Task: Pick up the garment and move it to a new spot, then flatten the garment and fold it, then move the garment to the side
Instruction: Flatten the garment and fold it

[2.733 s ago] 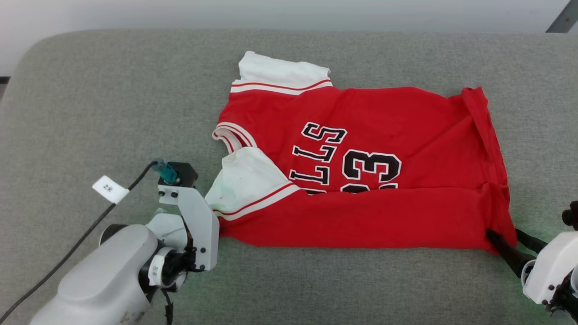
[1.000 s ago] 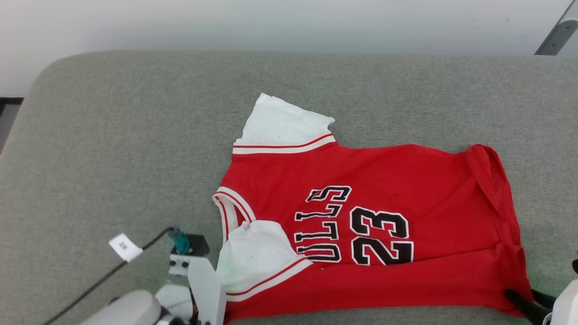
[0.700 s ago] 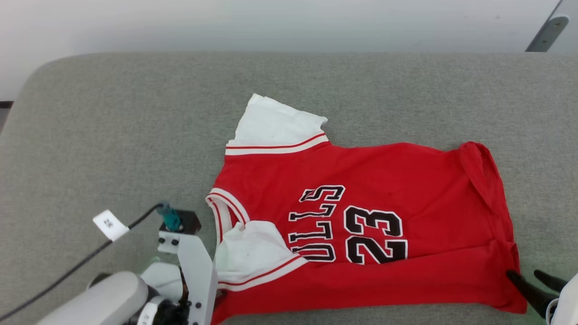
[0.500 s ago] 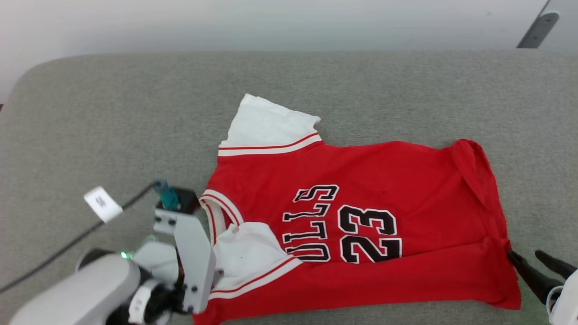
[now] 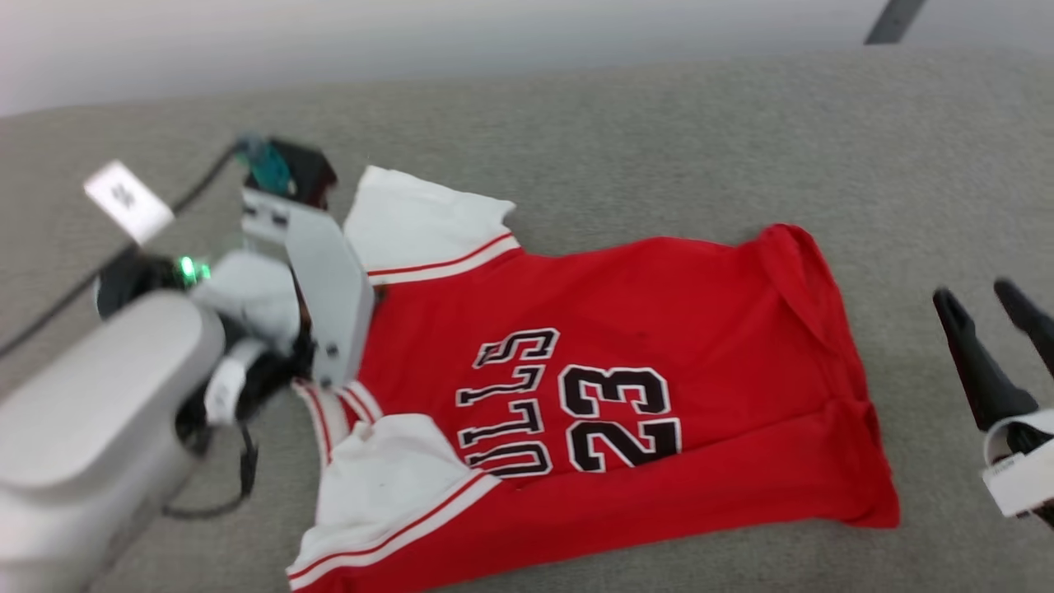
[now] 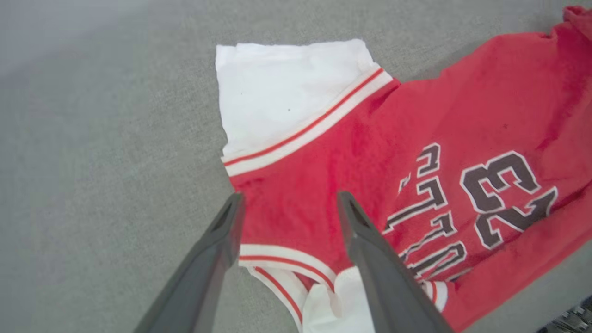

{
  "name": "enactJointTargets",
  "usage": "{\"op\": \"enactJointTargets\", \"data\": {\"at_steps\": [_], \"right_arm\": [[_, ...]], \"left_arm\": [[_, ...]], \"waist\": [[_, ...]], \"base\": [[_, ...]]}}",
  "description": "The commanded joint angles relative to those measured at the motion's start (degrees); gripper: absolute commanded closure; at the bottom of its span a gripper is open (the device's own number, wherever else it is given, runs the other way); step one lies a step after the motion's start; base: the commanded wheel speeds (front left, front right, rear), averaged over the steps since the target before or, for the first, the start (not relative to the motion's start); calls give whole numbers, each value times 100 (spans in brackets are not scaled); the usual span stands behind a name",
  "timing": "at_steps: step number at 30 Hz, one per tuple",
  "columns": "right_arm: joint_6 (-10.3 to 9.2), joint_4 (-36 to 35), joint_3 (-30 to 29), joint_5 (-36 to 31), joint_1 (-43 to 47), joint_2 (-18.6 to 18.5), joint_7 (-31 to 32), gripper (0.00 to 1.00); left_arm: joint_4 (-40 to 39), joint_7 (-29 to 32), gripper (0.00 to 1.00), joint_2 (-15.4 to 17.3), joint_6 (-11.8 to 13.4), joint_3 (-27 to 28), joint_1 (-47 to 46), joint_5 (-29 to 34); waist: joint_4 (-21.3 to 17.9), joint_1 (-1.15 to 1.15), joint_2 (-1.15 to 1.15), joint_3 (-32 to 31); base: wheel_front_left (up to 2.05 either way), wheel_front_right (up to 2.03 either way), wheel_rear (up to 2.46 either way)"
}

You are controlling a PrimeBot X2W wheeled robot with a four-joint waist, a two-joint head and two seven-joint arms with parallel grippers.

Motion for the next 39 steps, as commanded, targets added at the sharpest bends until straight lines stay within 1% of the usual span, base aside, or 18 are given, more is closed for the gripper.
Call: {"op": "enactJointTargets", "data": {"at_steps": [1, 2, 4, 5, 8, 9, 11, 15, 21, 24, 30, 33, 34, 35, 36, 37, 38, 39], "right_arm": [[-8, 15, 118, -4, -120, -41, -271, 0], [-8, 52, 213, -13, -173, -72, -469, 0], [-8, 122, 371, -23, -291, -133, -844, 0], [-9, 168, 438, -13, -349, -144, -1008, 0], [-8, 287, 663, 25, -507, -215, -1404, 0], [-8, 287, 663, 25, -507, -215, -1404, 0], [-8, 386, 813, 50, -584, -270, -1578, 0], [-8, 555, 1082, 118, -777, -360, -1860, 0], [-8, 764, 1354, 262, -982, -480, -2125, 0], [-8, 840, 1458, 342, -1069, -526, -2207, 0], [-8, 969, 1578, 470, -1167, -611, -2314, 0], [-9, 1025, 1616, 518, -1197, -656, -2340, 0], [-8, 1043, 1625, 540, -1184, -670, -2341, 0], [-8, 1060, 1635, 570, -1172, -679, -2343, 0], [-9, 1074, 1639, 581, -1183, -686, -2350, 0], [-9, 1083, 1638, 602, -1200, -699, -2357, 0], [-9, 1098, 1653, 642, -1208, -710, -2360, 0], [-8, 1105, 1666, 666, -1222, -724, -2360, 0]], "left_arm": [[231, -113, 0, -106, -104, 35, -145, 47], [410, -192, 0, -143, -242, 16, -255, 110], [826, -325, 0, -261, -395, 38, -463, 168], [1013, -389, 0, -314, -541, 20, -571, 220], [1652, -575, 0, -461, -803, 61, -894, 285], [1652, -575, 0, -461, -803, 61, -894, 285], [2057, -675, 0, -583, -943, 89, -1076, 288], [2757, -911, 0, -698, -1208, 61, -1421, 433], [3669, -983, 0, -803, -1345, -23, -1794, 614], [4047, -925, 0, -847, -1435, -75, -1928, 655], [4650, -663, 0, -907, -1500, -122, -2046, 585], [4895, -410, 0, -968, -1511, -143, -1982, 489], [4966, -294, 3, -990, -1521, -161, -1963, 457], [5034, -179, 13, -1015, -1484, -164, -1955, 416], [5083, -41, 27, -1049, -1464, -191, -1929, 393], [5125, 95, 62, -1076, -1454, -200, -1896, 350], [5171, 206, 100, -1096, -1422, -179, -1878, 283], [5196, 299, 100, -1119, -1390, -174, -1871, 251]], "waist": [[-229, 0, 0, 150], [-287, 0, 0, 178], [-385, 0, 0, 239], [-437, 0, 0, 278], [-579, 0, 0, 406], [-579, 0, 0, 406], [-674, 0, 0, 491], [-852, 0, 0, 670], [-1054, 0, 0, 924], [-1136, 0, 0, 1027], [-1238, 0, 0, 1161], [-1248, 0, 0, 1195], [-1244, 0, 0, 1204], [-1235, 0, 0, 1212], [-1224, 0, 0, 1217], [-1212, 0, 0, 1221], [-1198, 0, 0, 1226], [-1181, 0, 0, 1232]], "base": [[0, 0, 0], [0, 0, 0], [0, 0, 0], [0, 0, 0], [0, 0, 0], [0, 0, 0], [0, 0, 0], [0, 0, 0], [0, 0, 0], [0, 0, 0], [0, 0, 0], [0, 0, 0], [0, 0, 0], [0, 0, 0], [0, 0, 0], [0, 0, 0], [0, 0, 0], [0, 0, 0]]}}
